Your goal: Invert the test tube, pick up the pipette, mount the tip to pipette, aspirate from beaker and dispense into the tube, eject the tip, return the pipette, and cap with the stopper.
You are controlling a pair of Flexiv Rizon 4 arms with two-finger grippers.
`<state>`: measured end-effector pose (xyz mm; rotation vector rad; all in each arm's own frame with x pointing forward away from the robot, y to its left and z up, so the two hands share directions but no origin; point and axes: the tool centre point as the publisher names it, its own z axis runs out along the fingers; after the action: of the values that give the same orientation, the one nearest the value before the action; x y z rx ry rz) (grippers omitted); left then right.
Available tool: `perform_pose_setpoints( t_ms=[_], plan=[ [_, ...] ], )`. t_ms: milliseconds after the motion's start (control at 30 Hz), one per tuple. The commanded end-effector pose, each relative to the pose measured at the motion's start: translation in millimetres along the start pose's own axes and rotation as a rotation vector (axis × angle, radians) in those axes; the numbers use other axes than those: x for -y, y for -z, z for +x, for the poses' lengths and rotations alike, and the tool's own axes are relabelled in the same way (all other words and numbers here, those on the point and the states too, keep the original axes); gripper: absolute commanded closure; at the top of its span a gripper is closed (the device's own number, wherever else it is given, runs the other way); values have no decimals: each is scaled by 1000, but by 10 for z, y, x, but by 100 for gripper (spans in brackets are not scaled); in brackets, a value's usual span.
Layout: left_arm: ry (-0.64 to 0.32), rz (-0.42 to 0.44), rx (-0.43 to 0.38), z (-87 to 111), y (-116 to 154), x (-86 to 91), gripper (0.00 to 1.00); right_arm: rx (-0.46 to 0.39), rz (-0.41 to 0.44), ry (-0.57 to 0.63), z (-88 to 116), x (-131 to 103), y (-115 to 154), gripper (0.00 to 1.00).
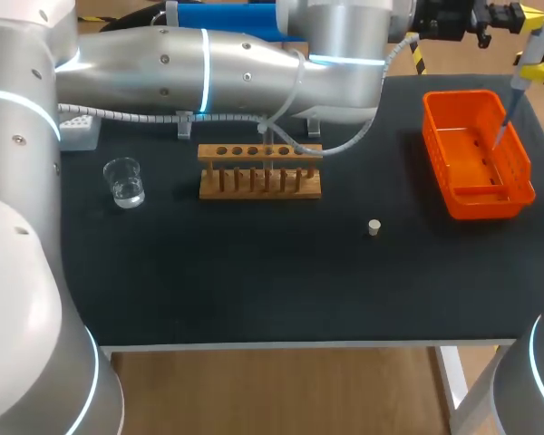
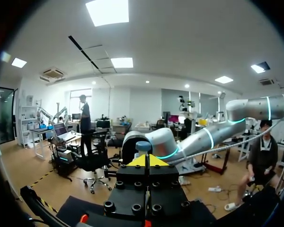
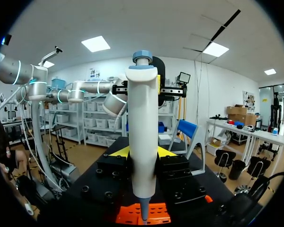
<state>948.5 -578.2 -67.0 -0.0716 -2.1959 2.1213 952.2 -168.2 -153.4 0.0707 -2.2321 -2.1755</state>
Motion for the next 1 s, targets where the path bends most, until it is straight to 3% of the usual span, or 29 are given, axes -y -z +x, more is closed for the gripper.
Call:
perform_pose_setpoints(
  t_ms=[33,1000],
  plan=[
    [2,-6,-13,-32,-27,-55,100,2,3,0,4,-66,-13,100],
    [39,-4,-19,-44,-30,-185,100,2,3,0,4,-66,-13,100]
  ],
)
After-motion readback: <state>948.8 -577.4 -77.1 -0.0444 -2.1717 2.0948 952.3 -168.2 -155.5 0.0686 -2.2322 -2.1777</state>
